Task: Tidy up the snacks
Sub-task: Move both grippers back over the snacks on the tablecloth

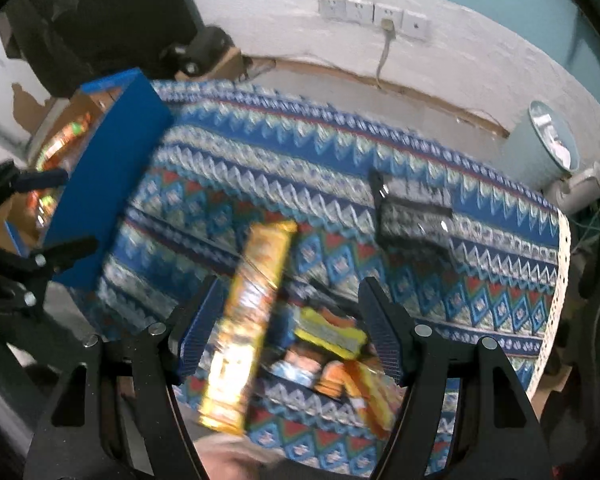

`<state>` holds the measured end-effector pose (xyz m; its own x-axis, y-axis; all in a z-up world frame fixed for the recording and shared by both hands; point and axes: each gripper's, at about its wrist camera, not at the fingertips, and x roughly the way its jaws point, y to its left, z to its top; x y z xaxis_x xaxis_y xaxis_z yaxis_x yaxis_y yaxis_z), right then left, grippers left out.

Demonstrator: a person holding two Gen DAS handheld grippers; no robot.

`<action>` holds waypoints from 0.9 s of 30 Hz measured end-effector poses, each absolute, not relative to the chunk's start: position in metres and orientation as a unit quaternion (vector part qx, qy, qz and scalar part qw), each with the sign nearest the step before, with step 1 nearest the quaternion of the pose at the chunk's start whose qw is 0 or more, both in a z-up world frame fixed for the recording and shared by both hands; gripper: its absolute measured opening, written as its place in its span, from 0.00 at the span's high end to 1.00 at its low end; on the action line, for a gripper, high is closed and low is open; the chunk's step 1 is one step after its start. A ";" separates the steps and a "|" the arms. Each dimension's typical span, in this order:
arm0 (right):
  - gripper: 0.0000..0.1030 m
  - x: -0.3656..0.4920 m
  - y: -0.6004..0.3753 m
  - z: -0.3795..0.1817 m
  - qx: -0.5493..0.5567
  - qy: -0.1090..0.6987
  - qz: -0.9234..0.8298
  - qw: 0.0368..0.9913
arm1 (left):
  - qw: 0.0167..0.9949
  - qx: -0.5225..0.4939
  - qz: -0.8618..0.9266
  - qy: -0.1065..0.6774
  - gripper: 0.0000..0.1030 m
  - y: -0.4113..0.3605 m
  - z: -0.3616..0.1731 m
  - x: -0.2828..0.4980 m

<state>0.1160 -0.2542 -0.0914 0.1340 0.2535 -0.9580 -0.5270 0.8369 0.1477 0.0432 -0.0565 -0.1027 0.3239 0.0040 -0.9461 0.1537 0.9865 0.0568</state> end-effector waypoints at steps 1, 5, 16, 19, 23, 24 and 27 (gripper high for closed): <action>0.31 0.116 -0.260 -0.096 -0.115 0.608 0.255 0.743 | 0.810 0.070 -0.047 0.581 0.16 -0.060 -0.107 0.045; 0.31 0.116 -0.290 -0.117 -0.099 0.629 0.232 0.735 | 0.803 0.081 -0.045 0.588 0.16 -0.072 -0.127 0.050; 0.31 0.096 -0.316 -0.141 -0.106 0.659 0.225 0.709 | 0.768 0.031 -0.074 0.636 0.16 -0.105 -0.170 0.056; 0.31 0.094 -0.318 -0.154 -0.117 0.669 0.222 0.699 | 0.764 0.026 -0.081 0.640 0.16 -0.117 -0.173 0.055; 0.31 0.095 -0.326 -0.162 -0.120 0.671 0.213 0.700 | 0.760 0.006 -0.085 0.645 0.16 -0.126 -0.176 0.057; 0.31 0.096 -0.329 -0.164 -0.118 0.670 0.211 0.702 | 0.759 0.000 -0.085 0.645 0.16 -0.128 -0.177 0.059; 0.34 0.101 -0.340 -0.170 -0.100 0.675 0.201 0.703 | 0.757 -0.018 -0.083 0.648 0.16 -0.134 -0.184 0.065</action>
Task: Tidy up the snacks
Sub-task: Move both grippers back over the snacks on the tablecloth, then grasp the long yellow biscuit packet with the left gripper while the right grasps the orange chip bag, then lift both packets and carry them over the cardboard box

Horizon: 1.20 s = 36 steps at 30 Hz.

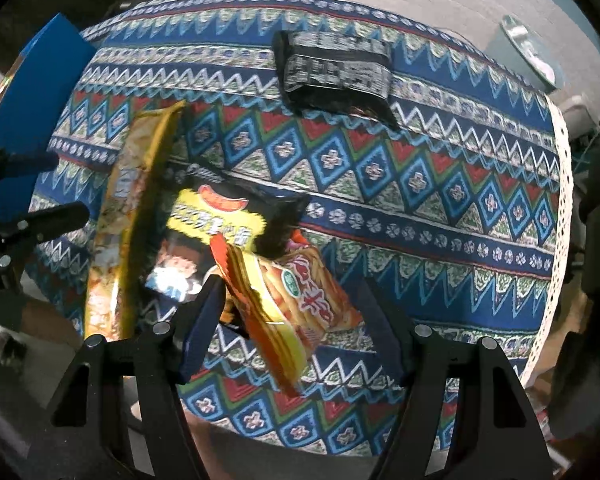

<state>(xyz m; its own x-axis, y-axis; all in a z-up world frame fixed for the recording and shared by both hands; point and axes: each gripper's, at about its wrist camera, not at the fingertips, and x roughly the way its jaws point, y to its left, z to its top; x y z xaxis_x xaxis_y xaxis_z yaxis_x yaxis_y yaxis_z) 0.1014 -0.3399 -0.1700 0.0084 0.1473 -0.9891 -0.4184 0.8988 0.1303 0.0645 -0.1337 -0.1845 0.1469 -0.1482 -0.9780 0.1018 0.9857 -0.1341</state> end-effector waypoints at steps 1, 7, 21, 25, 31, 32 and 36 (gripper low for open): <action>0.36 0.103 -0.343 -0.173 -0.096 0.677 0.199 0.702 | 0.753 -0.023 -0.081 0.652 0.16 -0.136 -0.190 0.067; 0.46 0.110 -0.349 -0.188 -0.073 0.676 0.194 0.707 | 0.733 -0.053 -0.070 0.674 0.16 -0.141 -0.212 0.075; 0.59 0.116 -0.358 -0.190 -0.053 0.670 0.179 0.719 | 0.729 -0.017 -0.083 0.680 0.59 -0.141 -0.229 0.073; 0.57 0.114 -0.355 -0.191 -0.056 0.672 0.177 0.717 | 0.723 -0.021 -0.081 0.686 0.48 -0.140 -0.239 0.068; 0.59 0.111 -0.346 -0.194 -0.072 0.669 0.174 0.719 | 0.731 0.000 -0.092 0.676 0.63 -0.151 -0.242 0.059; 0.61 0.110 -0.347 -0.192 -0.071 0.667 0.176 0.721 | 0.731 -0.001 -0.095 0.676 0.67 -0.151 -0.241 0.058; 0.63 0.108 -0.346 -0.182 -0.069 0.655 0.180 0.730 | 0.737 0.013 -0.095 0.669 0.70 -0.148 -0.233 0.054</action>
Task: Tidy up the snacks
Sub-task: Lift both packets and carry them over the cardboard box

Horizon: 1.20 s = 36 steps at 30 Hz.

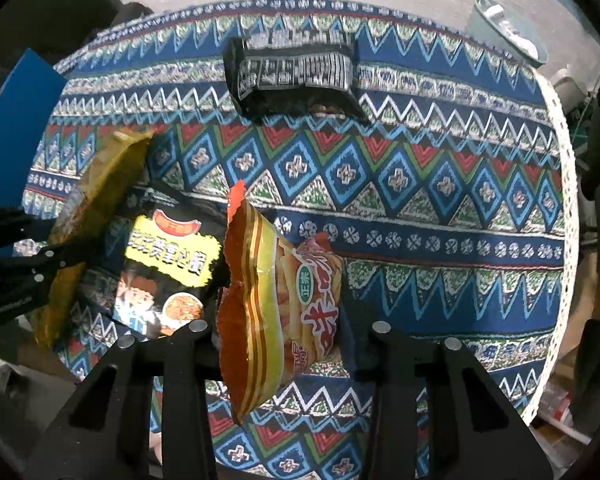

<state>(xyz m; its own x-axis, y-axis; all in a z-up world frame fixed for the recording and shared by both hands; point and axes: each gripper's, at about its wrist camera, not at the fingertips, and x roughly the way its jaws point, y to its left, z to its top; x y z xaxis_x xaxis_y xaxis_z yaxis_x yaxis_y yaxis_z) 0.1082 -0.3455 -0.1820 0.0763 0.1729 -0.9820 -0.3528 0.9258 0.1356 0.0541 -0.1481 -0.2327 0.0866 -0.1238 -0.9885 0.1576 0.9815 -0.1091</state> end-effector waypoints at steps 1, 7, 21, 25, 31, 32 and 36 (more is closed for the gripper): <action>0.63 0.108 -0.346 -0.179 -0.067 0.652 0.180 0.733 | 0.740 0.019 -0.093 0.665 0.69 -0.148 -0.230 0.053; 0.63 0.113 -0.345 -0.160 -0.063 0.636 0.185 0.746 | 0.759 0.037 -0.089 0.644 0.70 -0.141 -0.204 0.051; 0.63 0.114 -0.324 -0.112 -0.051 0.599 0.211 0.771 | 0.801 0.066 -0.068 0.591 0.69 -0.110 -0.151 0.045; 0.63 0.115 -0.314 -0.100 -0.051 0.588 0.220 0.777 | 0.813 0.074 -0.065 0.574 0.70 -0.105 -0.137 0.042; 0.63 0.116 -0.297 -0.082 -0.043 0.574 0.239 0.782 | 0.825 0.085 -0.063 0.555 0.69 -0.098 -0.123 0.036; 0.63 0.117 -0.293 -0.078 -0.042 0.572 0.244 0.782 | 0.827 0.087 -0.062 0.551 0.69 -0.095 -0.120 0.034; 0.63 0.117 -0.276 -0.067 -0.042 0.564 0.259 0.783 | 0.836 0.085 -0.062 0.538 0.69 -0.086 -0.108 0.029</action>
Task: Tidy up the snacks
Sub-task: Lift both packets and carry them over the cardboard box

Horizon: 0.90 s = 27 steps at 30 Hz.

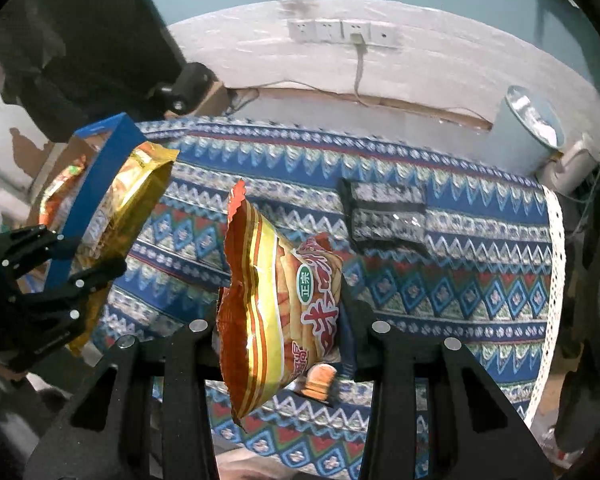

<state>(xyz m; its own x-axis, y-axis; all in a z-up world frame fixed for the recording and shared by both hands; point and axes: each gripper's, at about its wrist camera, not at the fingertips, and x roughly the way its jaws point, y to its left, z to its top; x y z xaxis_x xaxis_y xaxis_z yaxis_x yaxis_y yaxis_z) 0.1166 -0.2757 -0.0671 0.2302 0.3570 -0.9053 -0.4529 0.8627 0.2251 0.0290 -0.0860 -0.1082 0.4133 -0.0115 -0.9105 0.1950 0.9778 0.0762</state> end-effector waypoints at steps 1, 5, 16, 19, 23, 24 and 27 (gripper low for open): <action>0.63 0.117 -0.269 -0.064 -0.043 0.562 0.264 0.782 | 0.839 0.083 -0.062 0.534 0.69 -0.083 -0.104 0.027; 0.63 0.119 -0.251 -0.058 -0.042 0.557 0.281 0.780 | 0.846 0.078 -0.059 0.524 0.69 -0.064 -0.092 0.019; 0.63 0.120 -0.199 -0.039 -0.059 0.544 0.315 0.776 | 0.852 0.073 -0.025 0.518 0.69 -0.007 -0.077 0.007; 0.63 0.120 -0.179 -0.033 -0.066 0.538 0.329 0.773 | 0.855 0.068 -0.014 0.514 0.69 0.008 -0.071 0.005; 0.63 0.118 -0.155 -0.026 -0.074 0.531 0.346 0.770 | 0.858 0.061 0.000 0.510 0.69 0.032 -0.063 0.001; 0.63 0.117 -0.149 -0.025 -0.075 0.530 0.350 0.769 | 0.859 0.061 0.002 0.509 0.69 0.038 -0.062 0.000; 0.63 0.116 -0.130 -0.021 -0.081 0.526 0.362 0.765 | 0.861 0.058 0.017 0.504 0.69 0.059 -0.056 -0.004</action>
